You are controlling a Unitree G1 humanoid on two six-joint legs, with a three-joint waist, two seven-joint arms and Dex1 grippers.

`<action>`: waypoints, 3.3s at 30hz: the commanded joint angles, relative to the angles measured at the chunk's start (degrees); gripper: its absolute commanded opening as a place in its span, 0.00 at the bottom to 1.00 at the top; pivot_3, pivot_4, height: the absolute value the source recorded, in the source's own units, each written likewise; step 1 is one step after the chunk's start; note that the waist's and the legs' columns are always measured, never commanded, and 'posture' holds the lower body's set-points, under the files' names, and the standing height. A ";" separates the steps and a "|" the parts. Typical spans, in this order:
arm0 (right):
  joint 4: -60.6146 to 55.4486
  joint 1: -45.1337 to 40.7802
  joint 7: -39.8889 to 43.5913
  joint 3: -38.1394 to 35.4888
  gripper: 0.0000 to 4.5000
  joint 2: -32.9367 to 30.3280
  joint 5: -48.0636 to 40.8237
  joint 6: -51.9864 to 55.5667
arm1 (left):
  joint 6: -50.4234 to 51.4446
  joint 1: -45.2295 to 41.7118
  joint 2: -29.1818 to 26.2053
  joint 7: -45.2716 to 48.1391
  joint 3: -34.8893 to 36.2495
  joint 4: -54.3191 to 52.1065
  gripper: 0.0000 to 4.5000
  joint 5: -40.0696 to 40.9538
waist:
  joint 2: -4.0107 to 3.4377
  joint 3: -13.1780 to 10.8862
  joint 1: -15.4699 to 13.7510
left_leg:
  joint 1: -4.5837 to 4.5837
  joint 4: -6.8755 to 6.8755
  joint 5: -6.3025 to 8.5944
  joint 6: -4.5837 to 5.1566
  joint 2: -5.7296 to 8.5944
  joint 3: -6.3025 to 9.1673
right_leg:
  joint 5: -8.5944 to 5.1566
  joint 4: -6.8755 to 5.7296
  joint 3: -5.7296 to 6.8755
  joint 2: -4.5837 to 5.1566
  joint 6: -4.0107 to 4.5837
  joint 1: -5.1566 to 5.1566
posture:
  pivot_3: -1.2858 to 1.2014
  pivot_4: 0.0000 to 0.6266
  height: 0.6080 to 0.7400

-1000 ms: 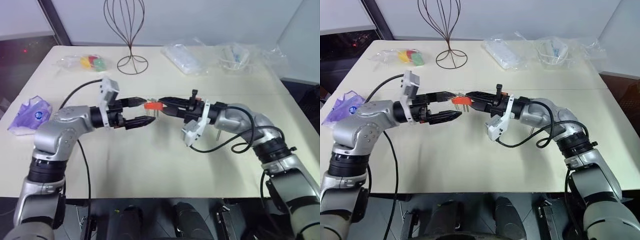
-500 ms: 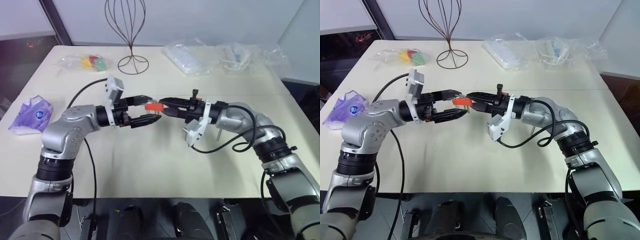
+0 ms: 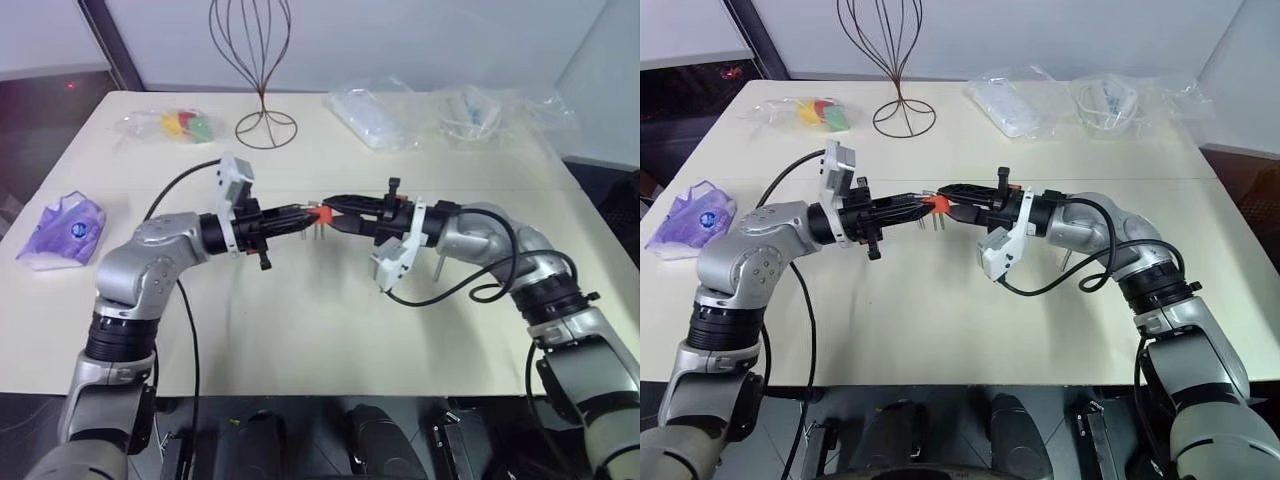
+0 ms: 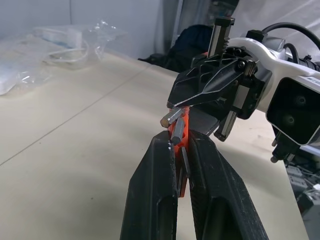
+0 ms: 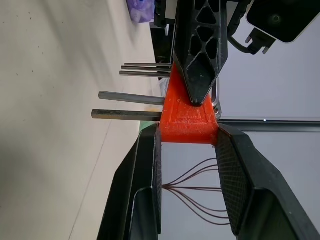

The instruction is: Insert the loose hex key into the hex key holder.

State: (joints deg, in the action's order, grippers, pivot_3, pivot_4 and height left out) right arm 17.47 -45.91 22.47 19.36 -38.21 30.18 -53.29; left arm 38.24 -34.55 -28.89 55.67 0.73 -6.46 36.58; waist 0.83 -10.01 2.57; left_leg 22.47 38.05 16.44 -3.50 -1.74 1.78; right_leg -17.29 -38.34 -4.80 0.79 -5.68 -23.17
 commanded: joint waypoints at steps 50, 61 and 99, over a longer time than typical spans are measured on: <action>-27.62 5.13 -23.45 -36.97 0.99 16.31 -55.00 145.79 | -5.53 4.27 -0.93 -5.27 0.93 -6.01 0.00 -4.55 | -0.04 0.02 0.01 | 0.06 -0.06 0.01 0.02 0.02 0.07 | -0.01 0.01 -0.01 -0.08 0.01 -0.03 | 0.52 0.24 1.00; -20.39 5.01 -47.11 -37.20 0.99 11.36 -86.80 145.79 | -5.61 4.33 -1.16 -5.77 0.91 -6.16 0.00 -4.72 | -0.04 0.02 0.00 | 0.10 -0.06 0.01 0.03 0.02 0.07 | -0.01 0.05 -0.01 -0.08 0.01 -0.03 | 0.52 0.24 1.00; -22.62 3.98 -54.75 -26.70 0.01 8.72 -93.27 134.68 | -5.73 4.09 -0.69 -6.76 0.26 -6.49 0.00 -5.07 | -0.07 0.00 0.10 | 0.29 -0.14 0.02 0.05 -0.02 0.06 | -0.02 0.21 -0.03 -0.21 0.01 -0.20 | 0.52 0.24 1.00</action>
State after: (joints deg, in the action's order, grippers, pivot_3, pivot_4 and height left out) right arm 2.02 -41.86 -40.03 -10.98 -27.32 -67.47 87.31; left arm 33.26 -29.86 -29.29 48.91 0.66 -11.10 31.44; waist 0.76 -10.00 2.67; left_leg 22.84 37.91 16.46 -3.44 -1.77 1.86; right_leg -17.32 -38.13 -4.82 0.58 -5.67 -23.44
